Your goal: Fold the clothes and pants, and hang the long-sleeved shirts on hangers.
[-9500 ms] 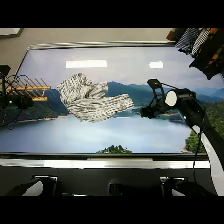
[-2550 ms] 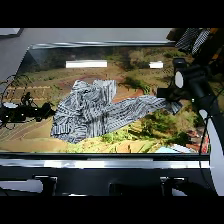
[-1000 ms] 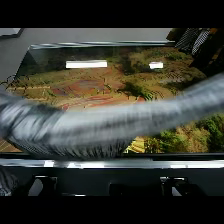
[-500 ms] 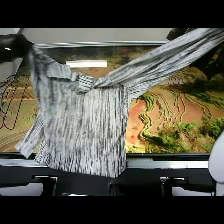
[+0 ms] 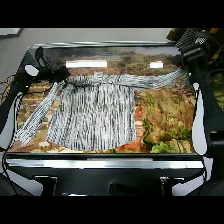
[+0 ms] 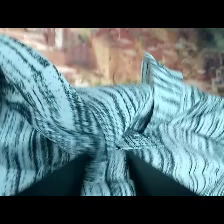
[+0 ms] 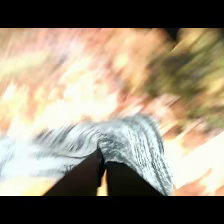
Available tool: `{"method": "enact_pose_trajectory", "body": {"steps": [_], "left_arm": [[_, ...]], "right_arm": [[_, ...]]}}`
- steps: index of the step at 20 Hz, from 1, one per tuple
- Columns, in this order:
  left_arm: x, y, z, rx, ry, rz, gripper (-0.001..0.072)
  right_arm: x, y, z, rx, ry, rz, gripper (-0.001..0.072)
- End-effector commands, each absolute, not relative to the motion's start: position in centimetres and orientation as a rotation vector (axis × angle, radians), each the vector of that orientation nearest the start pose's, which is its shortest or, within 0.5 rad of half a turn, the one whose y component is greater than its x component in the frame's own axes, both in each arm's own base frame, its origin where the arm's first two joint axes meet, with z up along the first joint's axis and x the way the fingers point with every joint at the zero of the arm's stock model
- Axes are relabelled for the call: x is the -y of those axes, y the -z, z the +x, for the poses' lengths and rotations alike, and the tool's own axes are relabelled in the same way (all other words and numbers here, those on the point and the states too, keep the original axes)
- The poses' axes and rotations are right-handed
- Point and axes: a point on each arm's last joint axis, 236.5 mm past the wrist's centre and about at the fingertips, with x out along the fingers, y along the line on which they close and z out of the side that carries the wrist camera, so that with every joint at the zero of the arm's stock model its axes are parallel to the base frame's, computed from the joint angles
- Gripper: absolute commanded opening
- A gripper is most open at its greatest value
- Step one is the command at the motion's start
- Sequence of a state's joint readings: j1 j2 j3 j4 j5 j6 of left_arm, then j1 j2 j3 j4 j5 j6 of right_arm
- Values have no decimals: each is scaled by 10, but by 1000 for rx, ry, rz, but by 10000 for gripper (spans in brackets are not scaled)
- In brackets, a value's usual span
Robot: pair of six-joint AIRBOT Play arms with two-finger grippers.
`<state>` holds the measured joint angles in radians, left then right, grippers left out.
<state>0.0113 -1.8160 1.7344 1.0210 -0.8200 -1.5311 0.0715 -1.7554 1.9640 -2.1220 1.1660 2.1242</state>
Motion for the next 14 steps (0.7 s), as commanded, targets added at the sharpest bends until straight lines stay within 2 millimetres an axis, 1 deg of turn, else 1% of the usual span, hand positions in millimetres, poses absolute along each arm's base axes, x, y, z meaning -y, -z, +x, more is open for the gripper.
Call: {"method": "enact_pose_trajectory", "body": {"steps": [1, 2, 3, 4, 5, 6, 7, 8, 9, 10, 11, 12, 14], "left_arm": [[70, -37, 577, -983, 211, -542, 612], [57, -52, 572, -983, 209, -542, 623], [40, -68, 565, -977, 198, -546, 624], [19, -82, 554, -978, 178, -548, 626], [-3, -90, 540, -995, 145, -537, 650], [-28, -92, 524, -1024, 100, -523, 699], [-49, -88, 507, -1059, 57, -508, 698], [-67, -78, 487, -1102, 25, -503, 698], [-77, -66, 470, -1137, 2, -524, 696], [-84, -49, 450, -1177, -19, -552, 695], [-85, -31, 432, -1219, -28, -569, 694], [-81, -12, 414, -1263, -27, -580, 694], [-68, 21, 380, -1345, -12, -592, 694]], "right_arm": [[27, -90, 545, -1014, 276, -37, 293], [27, -95, 535, -1049, 242, -89, 426], [28, -104, 529, -1048, 219, -46, 492], [26, -111, 523, -1053, 161, -26, 501], [24, -115, 513, -1075, 95, 16, 506], [20, -112, 500, -1112, 22, 78, 506], [14, -101, 480, -1184, -60, 146, 506], [3, -88, 461, -1251, -144, 226, 506], [-10, -71, 438, -1328, -224, 309, 506], [-25, -56, 419, -1392, -287, 364, 506], [-40, -38, 401, -1448, -335, 403, 506], [-54, -22, 388, -1491, -368, 425, 506], [-79, 15, 360, -1583, -396, 426, 506]]}}
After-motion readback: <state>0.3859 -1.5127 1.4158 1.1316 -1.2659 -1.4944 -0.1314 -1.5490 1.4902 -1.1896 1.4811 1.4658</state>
